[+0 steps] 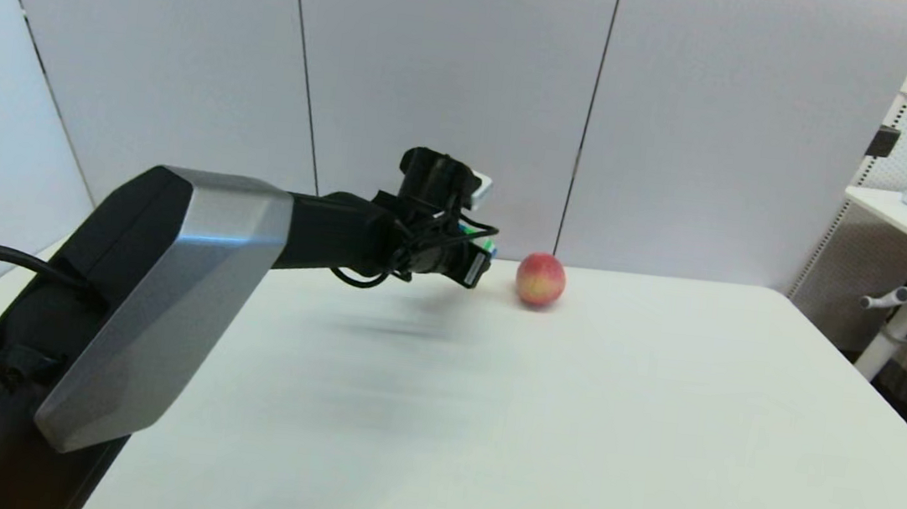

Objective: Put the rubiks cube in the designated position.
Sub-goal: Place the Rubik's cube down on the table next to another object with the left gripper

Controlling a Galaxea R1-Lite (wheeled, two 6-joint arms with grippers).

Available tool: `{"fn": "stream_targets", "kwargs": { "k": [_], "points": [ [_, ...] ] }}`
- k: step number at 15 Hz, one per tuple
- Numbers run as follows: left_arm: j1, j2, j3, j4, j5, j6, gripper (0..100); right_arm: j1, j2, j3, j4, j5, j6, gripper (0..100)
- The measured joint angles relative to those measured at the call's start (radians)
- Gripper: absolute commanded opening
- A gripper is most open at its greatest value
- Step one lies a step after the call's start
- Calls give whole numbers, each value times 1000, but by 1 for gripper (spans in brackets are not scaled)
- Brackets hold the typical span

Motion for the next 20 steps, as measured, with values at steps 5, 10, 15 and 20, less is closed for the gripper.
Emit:
{"fn": "stream_targets", "kwargs": {
  "k": [5,10,15,20],
  "points": [
    [0,78,0,-180,2,-3,0,0,0,0,0,0,0,100],
    [0,101,0,-196,4,-14,0,0,0,0,0,0,-1,100],
    [2,93,0,-193,3,-13,0,0,0,0,0,0,-1,100],
    [3,69,0,-204,1,-33,100,0,0,0,0,0,0,100]
  ]
}}
